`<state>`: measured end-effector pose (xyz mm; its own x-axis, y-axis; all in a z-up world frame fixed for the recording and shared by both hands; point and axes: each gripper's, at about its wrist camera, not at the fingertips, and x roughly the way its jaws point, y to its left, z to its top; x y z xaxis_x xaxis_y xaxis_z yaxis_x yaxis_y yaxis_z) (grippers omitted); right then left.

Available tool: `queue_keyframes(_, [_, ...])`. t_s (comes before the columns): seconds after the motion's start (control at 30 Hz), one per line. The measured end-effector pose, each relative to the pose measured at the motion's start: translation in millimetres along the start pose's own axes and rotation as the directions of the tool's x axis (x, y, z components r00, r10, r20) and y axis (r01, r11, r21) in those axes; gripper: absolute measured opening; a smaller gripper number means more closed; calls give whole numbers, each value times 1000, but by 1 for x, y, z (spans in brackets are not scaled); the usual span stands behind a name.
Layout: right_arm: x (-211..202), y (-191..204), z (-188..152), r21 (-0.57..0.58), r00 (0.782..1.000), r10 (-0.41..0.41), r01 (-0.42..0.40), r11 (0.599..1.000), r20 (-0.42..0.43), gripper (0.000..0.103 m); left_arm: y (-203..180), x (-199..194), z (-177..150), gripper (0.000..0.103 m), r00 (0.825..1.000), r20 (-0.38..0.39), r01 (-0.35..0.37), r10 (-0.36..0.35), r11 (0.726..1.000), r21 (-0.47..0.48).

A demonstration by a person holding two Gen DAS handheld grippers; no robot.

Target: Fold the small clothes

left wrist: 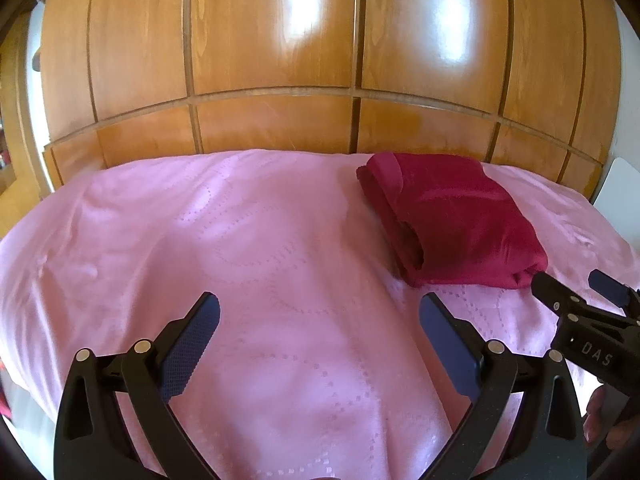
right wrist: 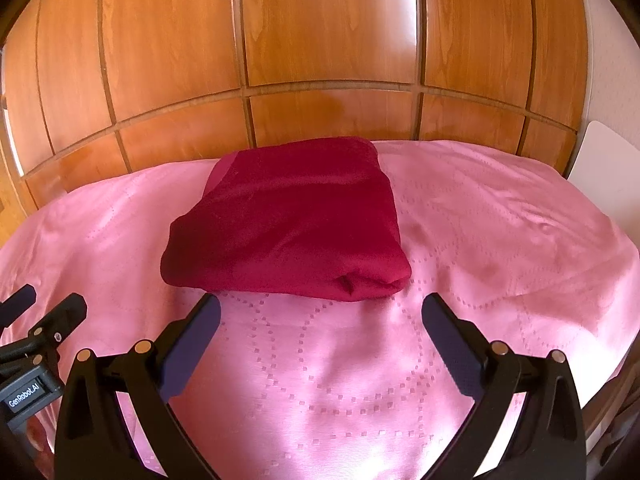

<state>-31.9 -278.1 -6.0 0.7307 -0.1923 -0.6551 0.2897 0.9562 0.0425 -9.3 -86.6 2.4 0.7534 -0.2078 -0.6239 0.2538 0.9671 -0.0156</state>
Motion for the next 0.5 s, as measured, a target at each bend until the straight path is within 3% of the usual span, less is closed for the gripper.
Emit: queue_keyframes(0.5, [1, 4, -2, -2, 1000, 8, -8, 1000, -10, 101, 4, -8, 4, 99, 999, 42, -10, 10, 1000, -2])
